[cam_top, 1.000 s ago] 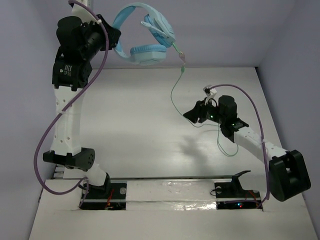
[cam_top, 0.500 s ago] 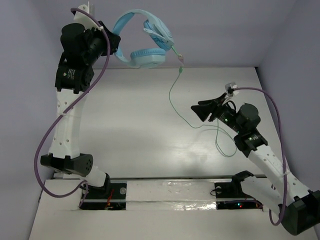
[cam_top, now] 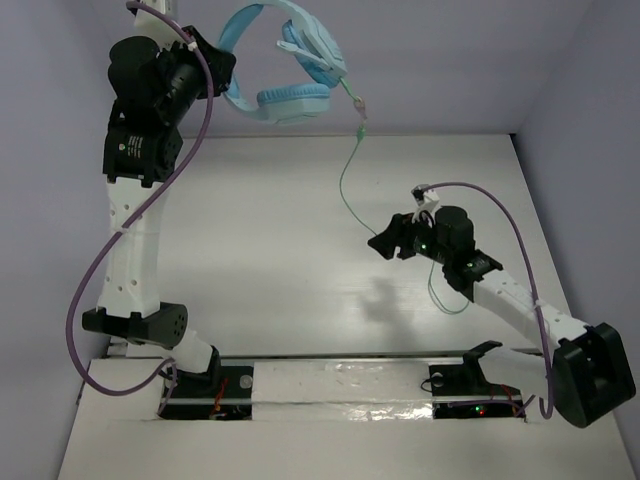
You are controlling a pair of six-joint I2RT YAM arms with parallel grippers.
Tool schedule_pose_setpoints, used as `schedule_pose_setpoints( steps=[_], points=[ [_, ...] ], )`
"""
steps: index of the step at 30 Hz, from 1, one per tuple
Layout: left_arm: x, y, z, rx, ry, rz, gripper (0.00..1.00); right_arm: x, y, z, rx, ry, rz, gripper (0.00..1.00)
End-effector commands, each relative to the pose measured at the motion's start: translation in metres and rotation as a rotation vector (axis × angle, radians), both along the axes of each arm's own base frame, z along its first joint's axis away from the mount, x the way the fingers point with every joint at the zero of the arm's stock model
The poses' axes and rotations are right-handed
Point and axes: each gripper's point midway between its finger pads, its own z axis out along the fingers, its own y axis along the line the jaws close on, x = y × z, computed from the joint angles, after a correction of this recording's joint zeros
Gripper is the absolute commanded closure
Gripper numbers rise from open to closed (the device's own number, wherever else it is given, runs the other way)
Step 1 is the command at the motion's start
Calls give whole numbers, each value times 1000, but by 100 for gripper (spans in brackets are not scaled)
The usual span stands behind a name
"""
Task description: Wrap the headphones
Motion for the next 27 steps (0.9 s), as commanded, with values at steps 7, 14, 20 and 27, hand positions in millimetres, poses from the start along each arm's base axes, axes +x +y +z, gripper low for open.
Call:
schedule_pose_setpoints(
  steps=[7,14,20,27],
  points=[
    [-32,8,64,-87,-177,-8,100,38,11,-3,-19,-43,-45,46],
    [-24,17,55,-127,-144,-45,100,53,7,-30,-35,-41,-102,40],
    [-18,25,47,-155,-125,-69,100,70,9,-22,-63,-84,-113,37],
    [-21,31,47,-218,-121,-84,100,76,26,-28,-43,-74,-43,94]
  ],
)
